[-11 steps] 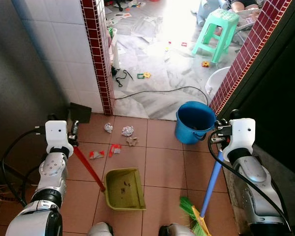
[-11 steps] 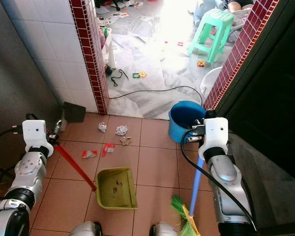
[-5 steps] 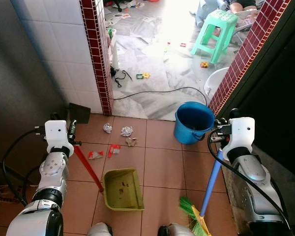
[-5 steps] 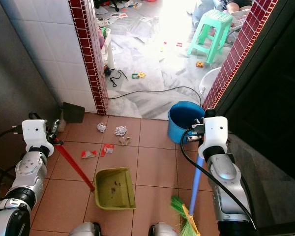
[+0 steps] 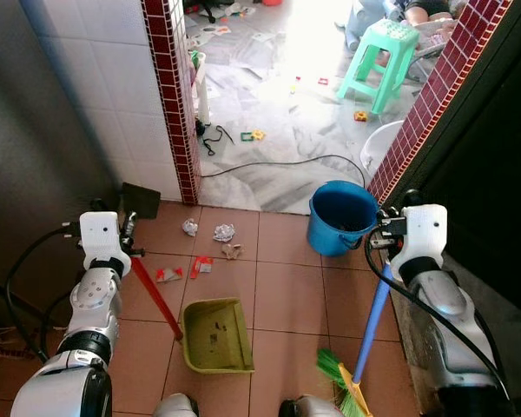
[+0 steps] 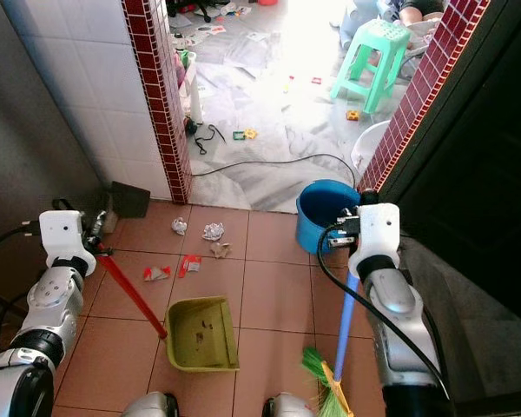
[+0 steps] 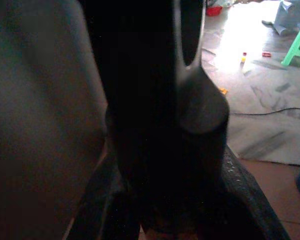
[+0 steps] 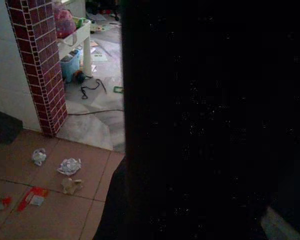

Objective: Sweep floor

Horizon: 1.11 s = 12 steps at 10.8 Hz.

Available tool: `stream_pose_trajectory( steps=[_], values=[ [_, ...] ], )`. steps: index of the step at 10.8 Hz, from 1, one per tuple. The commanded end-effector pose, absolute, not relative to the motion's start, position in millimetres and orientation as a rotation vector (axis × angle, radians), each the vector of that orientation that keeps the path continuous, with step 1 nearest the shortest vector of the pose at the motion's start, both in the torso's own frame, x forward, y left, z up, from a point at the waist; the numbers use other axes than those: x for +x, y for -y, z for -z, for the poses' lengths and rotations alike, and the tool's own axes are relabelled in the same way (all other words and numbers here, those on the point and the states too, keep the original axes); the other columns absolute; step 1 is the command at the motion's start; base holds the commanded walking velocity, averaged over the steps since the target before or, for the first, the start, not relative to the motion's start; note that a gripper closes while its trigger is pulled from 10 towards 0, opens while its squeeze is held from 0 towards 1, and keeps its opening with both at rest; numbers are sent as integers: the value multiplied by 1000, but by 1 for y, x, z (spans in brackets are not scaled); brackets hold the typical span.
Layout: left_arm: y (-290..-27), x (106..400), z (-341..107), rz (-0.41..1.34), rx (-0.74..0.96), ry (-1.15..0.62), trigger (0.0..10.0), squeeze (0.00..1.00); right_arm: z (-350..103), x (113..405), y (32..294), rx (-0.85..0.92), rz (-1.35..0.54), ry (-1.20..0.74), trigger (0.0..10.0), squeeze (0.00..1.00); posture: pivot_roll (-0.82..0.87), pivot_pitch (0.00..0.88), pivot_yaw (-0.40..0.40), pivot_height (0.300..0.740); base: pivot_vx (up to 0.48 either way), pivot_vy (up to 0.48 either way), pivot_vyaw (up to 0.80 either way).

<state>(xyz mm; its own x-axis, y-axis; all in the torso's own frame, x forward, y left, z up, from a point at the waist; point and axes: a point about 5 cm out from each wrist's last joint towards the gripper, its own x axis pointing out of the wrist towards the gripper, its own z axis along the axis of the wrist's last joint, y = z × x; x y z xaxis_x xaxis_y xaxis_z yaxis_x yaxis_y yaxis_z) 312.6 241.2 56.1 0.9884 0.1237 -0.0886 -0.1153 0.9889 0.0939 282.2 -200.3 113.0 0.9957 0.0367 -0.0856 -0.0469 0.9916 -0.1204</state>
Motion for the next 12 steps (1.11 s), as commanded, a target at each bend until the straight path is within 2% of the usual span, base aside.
stream_pose_trajectory(
  steps=[1,4,6,9,12],
  values=[
    [-237,319,-61,-92,115,-85,0,0,-119,287,200,-134,-32,-53,10000,0,-152,22,-42,740,0,0,0],
    [-203,334,-74,-24,92,-14,0,0,-127,299,193,-119,-33,-8,10000,0,-136,0,-34,740,0,0,0],
    [-186,346,-96,12,84,82,0,0,-138,312,176,-156,-62,48,10000,0,-95,0,0,740,0,0,0],
    [-195,341,-117,40,81,163,0,0,-144,324,153,-188,-65,111,10000,0,-49,0,58,740,0,0,0],
    [-196,316,-129,27,-4,220,0,0,-145,329,131,-182,-63,151,10000,0,-32,0,46,740,0,0,0]
  ],
)
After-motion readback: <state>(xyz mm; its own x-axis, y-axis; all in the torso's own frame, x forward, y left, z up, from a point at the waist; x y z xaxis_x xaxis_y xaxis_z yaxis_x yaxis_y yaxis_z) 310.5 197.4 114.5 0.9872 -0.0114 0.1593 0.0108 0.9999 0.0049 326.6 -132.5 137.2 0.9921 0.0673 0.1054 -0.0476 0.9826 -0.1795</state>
